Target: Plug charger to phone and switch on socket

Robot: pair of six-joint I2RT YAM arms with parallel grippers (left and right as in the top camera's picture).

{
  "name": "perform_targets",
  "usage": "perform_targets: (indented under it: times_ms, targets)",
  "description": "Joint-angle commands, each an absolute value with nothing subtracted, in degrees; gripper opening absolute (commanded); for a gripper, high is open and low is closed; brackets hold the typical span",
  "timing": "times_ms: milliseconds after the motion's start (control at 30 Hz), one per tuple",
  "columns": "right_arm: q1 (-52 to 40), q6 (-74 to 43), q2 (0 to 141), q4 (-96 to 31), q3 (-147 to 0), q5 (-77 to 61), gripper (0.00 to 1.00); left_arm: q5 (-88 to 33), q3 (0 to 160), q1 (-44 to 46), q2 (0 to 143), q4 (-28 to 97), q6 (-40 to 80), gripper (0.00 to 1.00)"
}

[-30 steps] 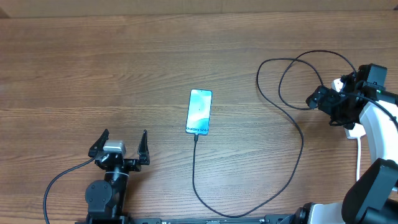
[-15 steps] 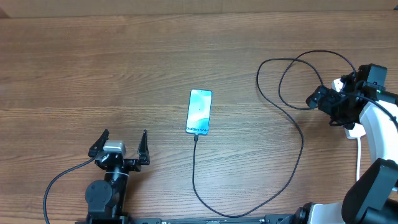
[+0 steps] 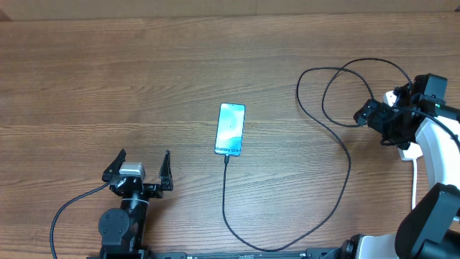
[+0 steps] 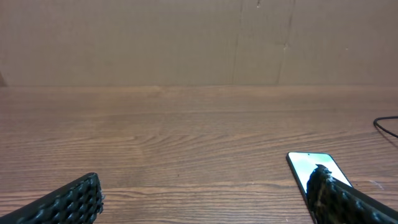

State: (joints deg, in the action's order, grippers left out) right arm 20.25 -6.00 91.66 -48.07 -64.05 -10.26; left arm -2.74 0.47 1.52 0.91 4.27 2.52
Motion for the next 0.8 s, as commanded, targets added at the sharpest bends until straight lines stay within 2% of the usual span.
perform_targets:
  times_ms: [0, 367, 767]
  targets:
    - [20.2, -6.1, 91.7, -47.9, -63.7, -10.6, 1.00, -2.6, 0.3, 2.0, 0.2, 4.3, 1.2, 1.00]
    - [20.2, -6.1, 90.9, -47.9, -63.7, -10.6, 1.00, -2.6, 0.3, 2.0, 0.2, 4.3, 1.2, 1.00]
    - [20.2, -6.1, 82.7, -47.6, -61.3, -10.6, 1.00, -2.6, 0.3, 2.0, 0.2, 4.3, 1.2, 1.00]
